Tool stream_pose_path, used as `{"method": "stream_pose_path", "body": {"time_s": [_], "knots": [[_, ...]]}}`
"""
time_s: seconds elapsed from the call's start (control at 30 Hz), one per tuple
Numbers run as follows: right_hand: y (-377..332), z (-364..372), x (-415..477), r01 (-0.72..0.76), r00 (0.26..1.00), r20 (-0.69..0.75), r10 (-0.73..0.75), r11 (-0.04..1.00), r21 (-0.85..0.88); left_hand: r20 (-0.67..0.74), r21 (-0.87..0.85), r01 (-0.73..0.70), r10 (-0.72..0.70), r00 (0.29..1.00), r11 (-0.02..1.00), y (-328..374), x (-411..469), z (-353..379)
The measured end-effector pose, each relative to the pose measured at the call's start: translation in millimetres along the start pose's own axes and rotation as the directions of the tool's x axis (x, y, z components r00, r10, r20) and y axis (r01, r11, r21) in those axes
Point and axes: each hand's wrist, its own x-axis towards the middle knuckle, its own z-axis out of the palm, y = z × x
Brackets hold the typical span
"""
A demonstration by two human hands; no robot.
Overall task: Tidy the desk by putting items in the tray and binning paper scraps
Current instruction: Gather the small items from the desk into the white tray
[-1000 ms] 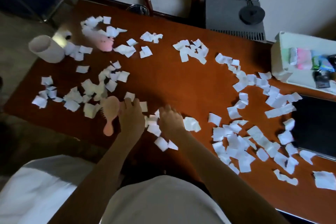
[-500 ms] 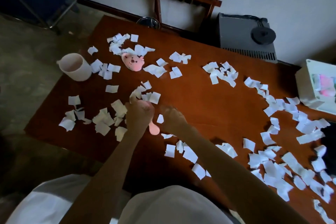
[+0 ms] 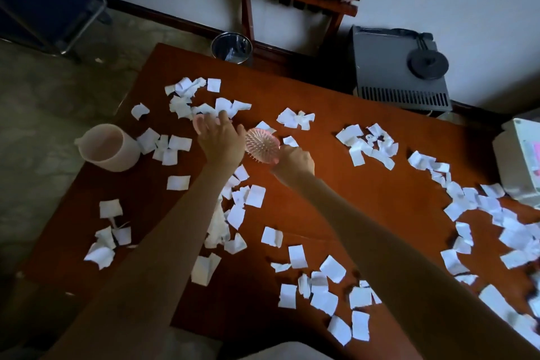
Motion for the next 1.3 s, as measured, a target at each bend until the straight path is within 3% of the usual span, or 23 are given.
{"method": "stream_pose_path", "body": {"time_s": [0.1, 0.23, 0.5, 0.6, 0.73, 0.9, 1.0, 1.03, 1.17, 1.3], "knots": [[3.2, -2.5, 12.2, -0.056, 0.998, 0.015, 0.055, 0.997, 0.049, -0.024, 0.063, 0.022, -0.021, 0.999, 0.998, -8.2, 25.0, 7.4], [14.1, -2.0, 20.4, -0.105, 0.994, 0.027, 0.102, 0.988, 0.113, 0.092, 0.026, 0.087, -0.089, 0.992, 0.996, -22.1, 42.7, 20.4], [43.5, -6.4, 8.4, -0.143, 0.99, 0.006, 0.144, 0.975, 0.171, 0.189, 0.127, -0.023, -0.002, 0.982, 0.992, -23.1, 23.3, 26.2], [59.2, -13.8, -4.1, -0.147, 0.987, -0.033, 0.157, 0.969, 0.2, 0.157, 0.069, -0.044, 0.033, 0.987, 0.997, -7.6, 6.4, 19.9], [88.5, -30.6, -24.9, -0.17, 0.971, -0.126, 0.205, 0.956, 0.238, 0.066, -0.05, -0.226, 0.229, 0.971, 0.973, 35.2, -27.8, 13.8], [147.6, -58.0, -56.0, -0.242, 0.924, -0.232, 0.305, 0.934, 0.264, 0.057, -0.135, -0.453, 0.463, 0.884, 0.881, 113.1, -92.8, 17.2], [204.1, -60.6, -79.1, -0.331, 0.887, -0.197, 0.418, 0.872, 0.359, 0.065, -0.173, -0.558, 0.575, 0.816, 0.811, 159.6, -130.5, 28.7], [221.8, -62.6, -86.6, -0.357, 0.871, -0.19, 0.452, 0.851, 0.385, 0.072, -0.189, -0.58, 0.6, 0.797, 0.793, 175.1, -141.3, 34.1], [287.5, -93.7, -107.3, -0.318, 0.796, -0.386, 0.465, 0.866, 0.387, 0.116, -0.249, -0.619, 0.657, 0.745, 0.745, 241.1, -187.2, 61.5], [373.1, -116.0, -122.9, -0.359, 0.765, -0.392, 0.511, 0.844, 0.399, 0.146, -0.272, -0.654, 0.702, 0.697, 0.706, 307.9, -231.5, 98.6]]}}
